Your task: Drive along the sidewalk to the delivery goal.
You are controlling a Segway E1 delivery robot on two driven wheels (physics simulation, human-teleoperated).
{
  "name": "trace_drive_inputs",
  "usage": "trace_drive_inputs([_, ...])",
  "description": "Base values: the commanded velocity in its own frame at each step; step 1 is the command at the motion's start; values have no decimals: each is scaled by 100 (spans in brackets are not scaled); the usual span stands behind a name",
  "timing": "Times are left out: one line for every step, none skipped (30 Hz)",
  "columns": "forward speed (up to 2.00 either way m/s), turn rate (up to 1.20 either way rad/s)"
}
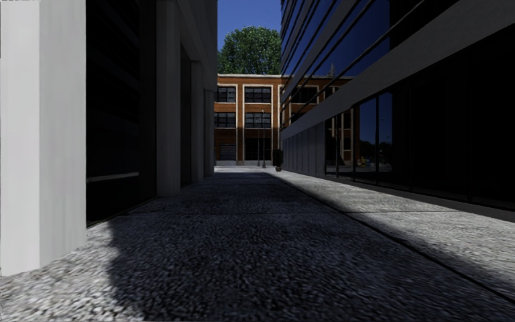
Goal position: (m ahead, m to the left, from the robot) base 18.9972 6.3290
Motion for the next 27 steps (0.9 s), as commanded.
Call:
trace_drive_inputs([155, 0])
trace_drive_inputs([155, 0])
trace_drive_inputs([155, 0])
trace_drive_inputs([155, 0])
trace_drive_inputs([155, 0])
trace_drive_inputs([155, 0])
trace_drive_inputs([155, 0])
trace_drive_inputs([155, 0])
trace_drive_inputs([155, 0])
trace_drive_inputs([155, 0])
trace_drive_inputs([155, 0])
trace_drive_inputs([155, 0])
trace_drive_inputs([155, 0])
trace_drive_inputs([155, 0])
trace_drive_inputs([155, 0])
trace_drive_inputs([155, 0])
trace_drive_inputs([155, 0])
trace_drive_inputs([155, 0])
trace_drive_inputs([155, 0])
trace_drive_inputs([155, 0])
trace_drive_inputs([155, 0])
trace_drive_inputs([155, 0])
trace_drive_inputs([155, 0])
trace_drive_inputs([155, 0])
trace_drive_inputs([155, 0])
trace_drive_inputs([155, 0])
trace_drive_inputs([155, 0])
